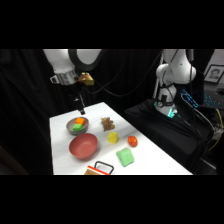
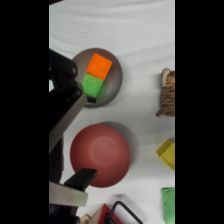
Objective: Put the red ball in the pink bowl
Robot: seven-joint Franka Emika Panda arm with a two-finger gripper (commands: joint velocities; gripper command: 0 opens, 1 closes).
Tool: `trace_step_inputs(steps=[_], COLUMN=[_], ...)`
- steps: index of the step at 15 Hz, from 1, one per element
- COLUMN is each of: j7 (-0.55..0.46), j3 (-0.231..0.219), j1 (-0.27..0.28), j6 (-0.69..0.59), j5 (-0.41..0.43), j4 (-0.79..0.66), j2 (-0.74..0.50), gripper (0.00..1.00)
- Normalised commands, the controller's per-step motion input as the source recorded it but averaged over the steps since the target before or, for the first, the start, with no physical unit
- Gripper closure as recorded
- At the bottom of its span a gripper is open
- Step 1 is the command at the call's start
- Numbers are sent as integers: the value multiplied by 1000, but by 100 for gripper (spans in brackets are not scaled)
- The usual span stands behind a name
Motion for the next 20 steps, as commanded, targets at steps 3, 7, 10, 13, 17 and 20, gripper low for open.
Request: trace_step_inputs(steps=[3, 7, 10, 13, 17, 20], j7=[106, 248, 280, 227, 167, 176], j3=[-39, -42, -40, -24, -4, 10], j1=[64, 112, 136, 125, 84, 65], j6=[84, 246, 279, 252, 246, 251], j5=[43, 47, 5, -49, -58, -85], j4=[-113, -385, -511, -526, -519, -510], j2=[-141, -394, -471, -407, -382, -408], gripper=[0, 0, 0, 0, 0, 0])
